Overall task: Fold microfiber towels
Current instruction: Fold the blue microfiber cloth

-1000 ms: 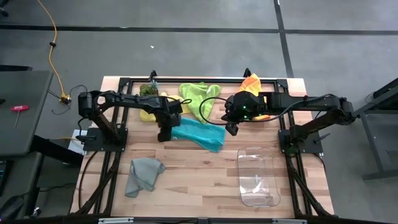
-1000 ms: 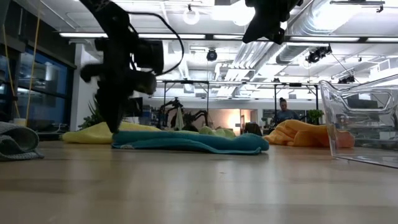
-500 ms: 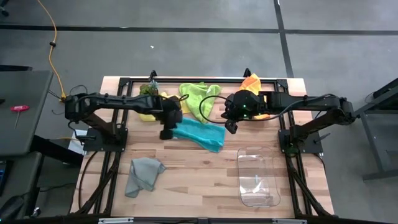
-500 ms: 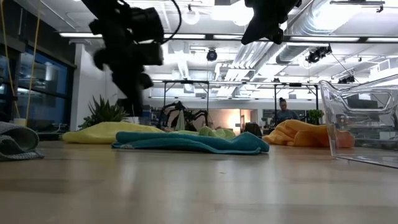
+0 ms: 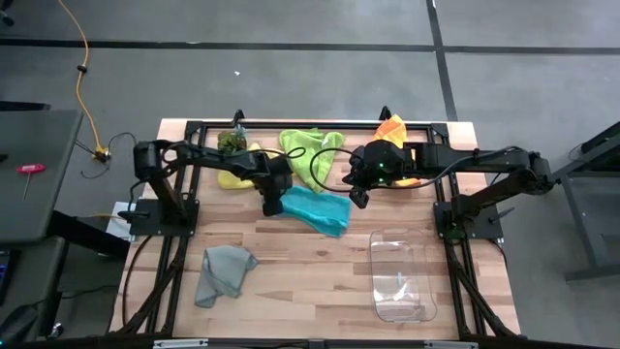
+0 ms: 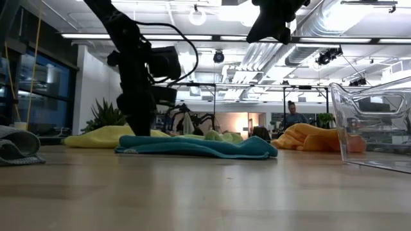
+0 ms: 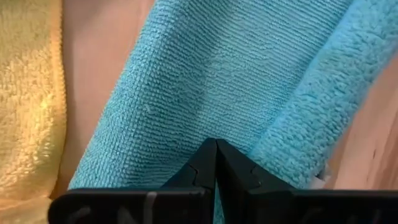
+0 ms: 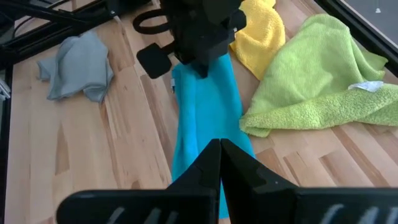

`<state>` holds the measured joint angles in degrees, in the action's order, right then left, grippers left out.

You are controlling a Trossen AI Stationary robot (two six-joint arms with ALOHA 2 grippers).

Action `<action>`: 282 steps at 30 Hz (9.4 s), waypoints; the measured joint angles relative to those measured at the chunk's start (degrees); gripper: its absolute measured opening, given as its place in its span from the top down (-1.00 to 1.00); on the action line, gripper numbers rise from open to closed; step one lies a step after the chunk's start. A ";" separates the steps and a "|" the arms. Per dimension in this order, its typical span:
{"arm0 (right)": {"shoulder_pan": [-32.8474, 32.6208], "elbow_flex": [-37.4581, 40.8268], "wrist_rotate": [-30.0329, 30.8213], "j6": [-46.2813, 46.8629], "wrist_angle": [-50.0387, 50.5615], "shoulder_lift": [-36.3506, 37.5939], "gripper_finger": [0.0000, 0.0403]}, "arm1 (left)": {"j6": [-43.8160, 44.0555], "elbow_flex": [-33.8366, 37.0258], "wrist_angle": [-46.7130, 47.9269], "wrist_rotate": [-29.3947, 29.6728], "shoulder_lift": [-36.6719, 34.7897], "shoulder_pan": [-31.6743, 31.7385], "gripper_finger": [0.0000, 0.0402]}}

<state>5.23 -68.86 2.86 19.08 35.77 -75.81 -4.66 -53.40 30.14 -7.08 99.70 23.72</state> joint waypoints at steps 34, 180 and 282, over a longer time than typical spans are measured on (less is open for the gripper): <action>0.02 0.00 0.43 -1.61 0.44 0.00 1.00 | 7.26 1.27 0.66 -6.04 -14.35 -14.92 1.00; -3.09 38.93 -7.43 47.73 -32.25 7.80 0.99 | 27.86 29.08 -44.71 -6.63 -49.18 -4.09 1.00; -3.04 11.72 -3.31 46.91 -29.33 -21.25 1.00 | 27.03 29.06 -41.97 -4.06 -57.61 -4.28 1.00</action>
<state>2.20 -57.14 -0.45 65.99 6.44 -97.07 22.37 -24.34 -11.83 -11.14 42.09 19.44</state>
